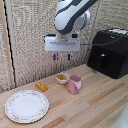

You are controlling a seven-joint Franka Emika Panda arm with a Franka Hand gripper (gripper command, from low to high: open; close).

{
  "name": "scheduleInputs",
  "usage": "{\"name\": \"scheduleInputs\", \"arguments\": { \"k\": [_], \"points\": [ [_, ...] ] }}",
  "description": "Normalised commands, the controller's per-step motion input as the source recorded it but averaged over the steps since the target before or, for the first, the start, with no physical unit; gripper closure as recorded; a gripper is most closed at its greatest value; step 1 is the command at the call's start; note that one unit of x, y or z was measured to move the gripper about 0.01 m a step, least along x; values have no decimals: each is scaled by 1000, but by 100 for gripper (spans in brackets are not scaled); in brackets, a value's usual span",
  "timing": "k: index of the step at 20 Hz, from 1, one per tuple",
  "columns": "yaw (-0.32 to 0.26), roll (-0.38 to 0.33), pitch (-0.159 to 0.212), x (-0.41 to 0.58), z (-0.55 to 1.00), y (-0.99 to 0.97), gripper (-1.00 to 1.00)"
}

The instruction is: Carefully navigate your gripper to the air fryer's handle. Confidently seize the handle using your gripper. Gradually bring the handle toward yourself to access the air fryer.

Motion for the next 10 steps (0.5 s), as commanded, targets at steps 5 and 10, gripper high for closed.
{"name": "scheduleInputs", "arguments": {
  "k": [5,10],
  "points": [
    [-83,-375,-4,-24,-78,0,-100],
    [-26,-375,-28,-153,-73,0,-100]
  ]
}}
